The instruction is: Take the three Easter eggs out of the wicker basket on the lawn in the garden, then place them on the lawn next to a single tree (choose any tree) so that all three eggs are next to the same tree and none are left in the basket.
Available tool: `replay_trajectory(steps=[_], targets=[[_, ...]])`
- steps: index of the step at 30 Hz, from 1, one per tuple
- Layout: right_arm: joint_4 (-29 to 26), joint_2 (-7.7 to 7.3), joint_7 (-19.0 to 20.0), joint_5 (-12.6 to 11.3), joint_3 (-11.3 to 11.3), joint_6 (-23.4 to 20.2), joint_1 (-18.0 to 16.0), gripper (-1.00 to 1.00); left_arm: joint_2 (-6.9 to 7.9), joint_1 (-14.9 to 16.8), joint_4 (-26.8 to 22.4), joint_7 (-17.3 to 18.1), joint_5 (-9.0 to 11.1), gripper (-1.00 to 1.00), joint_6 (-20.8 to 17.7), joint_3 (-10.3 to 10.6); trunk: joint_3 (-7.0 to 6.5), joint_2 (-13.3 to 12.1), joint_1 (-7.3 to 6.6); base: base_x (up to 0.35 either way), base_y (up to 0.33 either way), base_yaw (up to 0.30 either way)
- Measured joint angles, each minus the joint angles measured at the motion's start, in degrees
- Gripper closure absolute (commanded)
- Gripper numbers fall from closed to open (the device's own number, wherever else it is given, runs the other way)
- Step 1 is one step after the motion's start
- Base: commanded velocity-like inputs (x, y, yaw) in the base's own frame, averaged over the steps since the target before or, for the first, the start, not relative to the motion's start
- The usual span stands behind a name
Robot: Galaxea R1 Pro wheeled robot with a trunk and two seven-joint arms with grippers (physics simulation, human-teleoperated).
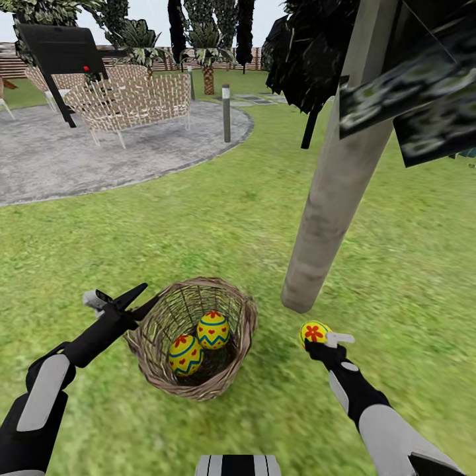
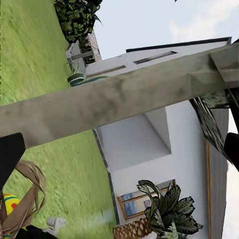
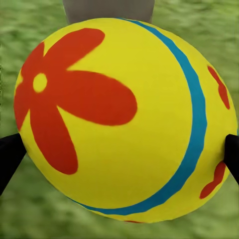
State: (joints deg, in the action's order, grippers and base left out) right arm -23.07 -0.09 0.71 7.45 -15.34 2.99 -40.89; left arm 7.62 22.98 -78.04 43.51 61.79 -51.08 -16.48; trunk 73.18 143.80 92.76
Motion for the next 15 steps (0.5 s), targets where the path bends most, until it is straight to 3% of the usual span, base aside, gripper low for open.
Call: replay_trajectory(steps=[4, 7, 10, 12, 15], targets=[[1.4, 0.15, 0.0, 0.0, 0.0, 0.0, -0.2, 1.0, 0.65, 0.0, 0.0, -0.3, 0.0, -1.0, -0.5, -0.3, 0.0, 0.0, 0.0, 0.0, 0.0, 0.0], [1.7, 0.25, 0.0, 0.0, 0.0, 0.0, -0.2, 1.0, 0.91, 1.2, -0.8, -1.0, 0.0, -1.0, -5.5, -0.4, 0.0, 0.0, 0.0, 0.0, 0.0, 0.0], [1.7, 0.98, 0.0, 0.1, 0.3, 0.0, -0.3, 1.0, 0.83, 2.6, -3.7, -6.7, 0.1, -1.0, -6.6, -0.4, 0.0, 0.0, 0.0, 0.0, 0.0, 0.0], [1.9, 1.27, 0.0, 0.0, 2.2, 0.0, -0.3, 1.0, 0.86, 5.9, -4.2, -11.2, 0.2, -1.0, -6.8, -0.3, -0.01, 0.0, 0.0, 0.0, 0.0, 0.0], [1.9, 1.31, 0.0, -0.1, 2.8, 0.0, -0.3, 1.0, 1.12, 6.7, -4.3, -11.8, 0.1, -1.0, -6.8, -0.3, 0.0, 0.0, 0.0, 0.0, 0.0, 0.0]])
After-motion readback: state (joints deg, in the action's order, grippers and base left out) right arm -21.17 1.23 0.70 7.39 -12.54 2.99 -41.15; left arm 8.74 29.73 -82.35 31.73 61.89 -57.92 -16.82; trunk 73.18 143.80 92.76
